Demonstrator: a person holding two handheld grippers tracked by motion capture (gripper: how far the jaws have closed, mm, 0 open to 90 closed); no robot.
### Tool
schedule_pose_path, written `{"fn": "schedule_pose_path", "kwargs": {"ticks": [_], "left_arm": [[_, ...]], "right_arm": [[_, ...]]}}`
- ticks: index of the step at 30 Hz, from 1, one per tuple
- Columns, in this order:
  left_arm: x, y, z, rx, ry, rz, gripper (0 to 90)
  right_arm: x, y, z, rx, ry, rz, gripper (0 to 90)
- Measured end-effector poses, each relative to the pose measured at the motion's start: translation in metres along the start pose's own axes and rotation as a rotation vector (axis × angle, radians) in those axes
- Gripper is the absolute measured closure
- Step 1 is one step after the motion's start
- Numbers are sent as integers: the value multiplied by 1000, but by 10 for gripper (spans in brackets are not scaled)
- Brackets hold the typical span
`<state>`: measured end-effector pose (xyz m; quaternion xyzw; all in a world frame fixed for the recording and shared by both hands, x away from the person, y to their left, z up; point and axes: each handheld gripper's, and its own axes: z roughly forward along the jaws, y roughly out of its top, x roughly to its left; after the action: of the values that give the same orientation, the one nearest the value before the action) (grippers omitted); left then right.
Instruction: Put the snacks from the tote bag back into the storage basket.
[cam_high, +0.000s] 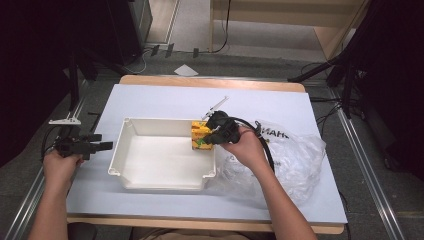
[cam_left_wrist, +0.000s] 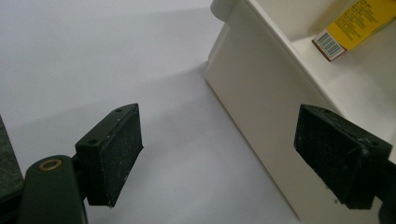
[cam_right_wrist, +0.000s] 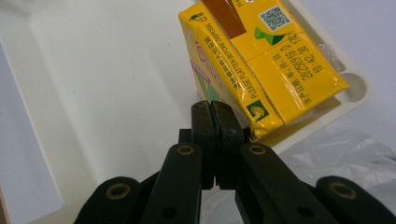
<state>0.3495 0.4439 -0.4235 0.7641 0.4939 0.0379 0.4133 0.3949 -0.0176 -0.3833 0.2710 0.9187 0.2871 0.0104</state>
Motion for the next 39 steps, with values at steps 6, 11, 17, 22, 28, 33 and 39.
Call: {"fn": "schedule_pose_path", "kwargs": {"ticks": [6, 11, 17, 22, 28, 33, 39], "left_arm": [[0, 0, -1, -2, 1, -1, 162], [0, 0, -1, 0, 0, -1, 162], [0, 0, -1, 0, 1, -1, 162], [0, 0, 0, 0, 0, 1, 162], [-1, 0, 0, 2, 1, -1, 162], [0, 0, 0, 4, 1, -1, 162], [0, 0, 0, 4, 2, -3, 162]], "right_arm": [[0, 0, 0, -2, 15, -6, 871], [1, 1, -5, -3, 21, -7, 835], [3, 2, -12, -3, 42, -18, 754], [6, 4, -20, 0, 60, -29, 705], [7, 5, -32, -2, 68, -31, 643], [6, 3, -39, -4, 73, -37, 578], [0, -1, -46, -9, 79, -23, 477]]}}
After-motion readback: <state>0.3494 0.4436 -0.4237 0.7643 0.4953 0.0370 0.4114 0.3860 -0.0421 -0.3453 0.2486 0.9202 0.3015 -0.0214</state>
